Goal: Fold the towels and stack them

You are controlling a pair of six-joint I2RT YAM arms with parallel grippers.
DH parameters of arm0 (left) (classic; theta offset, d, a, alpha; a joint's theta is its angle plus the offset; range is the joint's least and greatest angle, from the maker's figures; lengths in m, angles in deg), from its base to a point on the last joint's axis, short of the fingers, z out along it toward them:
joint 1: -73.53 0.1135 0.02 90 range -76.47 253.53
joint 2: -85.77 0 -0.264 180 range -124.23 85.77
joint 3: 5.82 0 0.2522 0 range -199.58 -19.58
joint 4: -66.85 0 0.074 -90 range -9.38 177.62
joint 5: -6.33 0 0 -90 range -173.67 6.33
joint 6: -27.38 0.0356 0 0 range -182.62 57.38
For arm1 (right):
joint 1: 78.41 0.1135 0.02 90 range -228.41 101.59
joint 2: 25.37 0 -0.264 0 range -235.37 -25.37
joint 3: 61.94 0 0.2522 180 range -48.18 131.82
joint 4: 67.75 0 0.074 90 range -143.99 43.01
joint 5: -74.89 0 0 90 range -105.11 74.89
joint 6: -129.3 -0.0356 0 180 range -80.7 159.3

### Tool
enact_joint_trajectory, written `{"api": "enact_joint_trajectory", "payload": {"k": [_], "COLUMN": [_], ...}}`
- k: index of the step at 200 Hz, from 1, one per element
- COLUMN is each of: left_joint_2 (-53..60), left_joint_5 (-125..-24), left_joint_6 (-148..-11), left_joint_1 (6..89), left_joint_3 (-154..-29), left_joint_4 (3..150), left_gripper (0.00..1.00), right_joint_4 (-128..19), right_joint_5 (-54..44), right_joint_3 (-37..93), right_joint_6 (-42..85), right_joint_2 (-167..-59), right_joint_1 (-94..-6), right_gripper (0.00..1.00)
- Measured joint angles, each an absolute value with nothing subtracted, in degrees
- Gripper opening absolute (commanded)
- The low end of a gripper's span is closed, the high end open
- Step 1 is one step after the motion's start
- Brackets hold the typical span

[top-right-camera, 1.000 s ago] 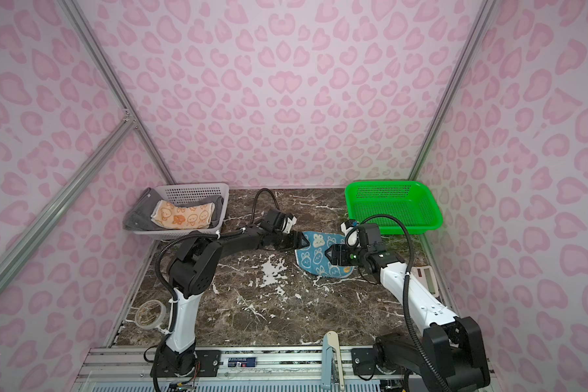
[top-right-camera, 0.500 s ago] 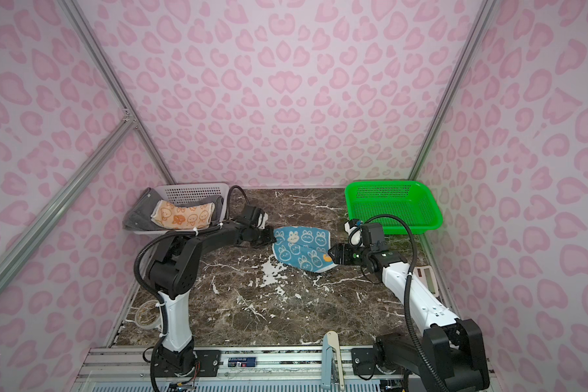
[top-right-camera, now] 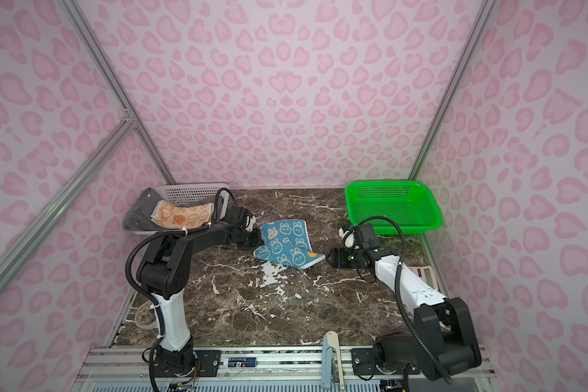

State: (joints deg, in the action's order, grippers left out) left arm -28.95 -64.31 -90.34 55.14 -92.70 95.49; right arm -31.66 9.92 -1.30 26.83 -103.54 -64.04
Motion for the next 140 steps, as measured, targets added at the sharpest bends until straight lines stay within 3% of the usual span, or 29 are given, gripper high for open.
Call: {"api": "enact_joint_trajectory", "payload": {"k": [26,79,101,131,140], "left_joint_2": [-27.5,-18.4,-14.8,-11.3,-10.2], "left_joint_5": [-64.4,-65.1,-65.5,-66.5,-66.8], "left_joint_6": [-89.5,-88.9,-89.4,-91.0,-91.1], "left_joint_1": [55.4,55.7,55.6,55.6,55.6], "left_joint_3": [-93.7,-90.6,-86.1,-81.2,-80.7], "left_joint_4": [96.8,99.9,101.5,103.4,104.1], "left_gripper": [0.52,0.64,0.66,0.66,0.67], "right_joint_4": [-32.8,-36.6,-38.2,-40.2,-41.2], "right_joint_5": [9.0,11.3,14.4,18.3,19.3], "right_joint_3": [2.9,6.9,7.2,7.3,7.1], "right_joint_6": [28.1,24.9,23.1,19.6,18.3], "right_joint_2": [-111.2,-122.5,-123.9,-124.9,-124.5], "right_joint_1": [-62.0,-61.4,-60.6,-60.5,-60.5], "right_gripper": [0.71,0.57,0.39,0.01,0.0]}}
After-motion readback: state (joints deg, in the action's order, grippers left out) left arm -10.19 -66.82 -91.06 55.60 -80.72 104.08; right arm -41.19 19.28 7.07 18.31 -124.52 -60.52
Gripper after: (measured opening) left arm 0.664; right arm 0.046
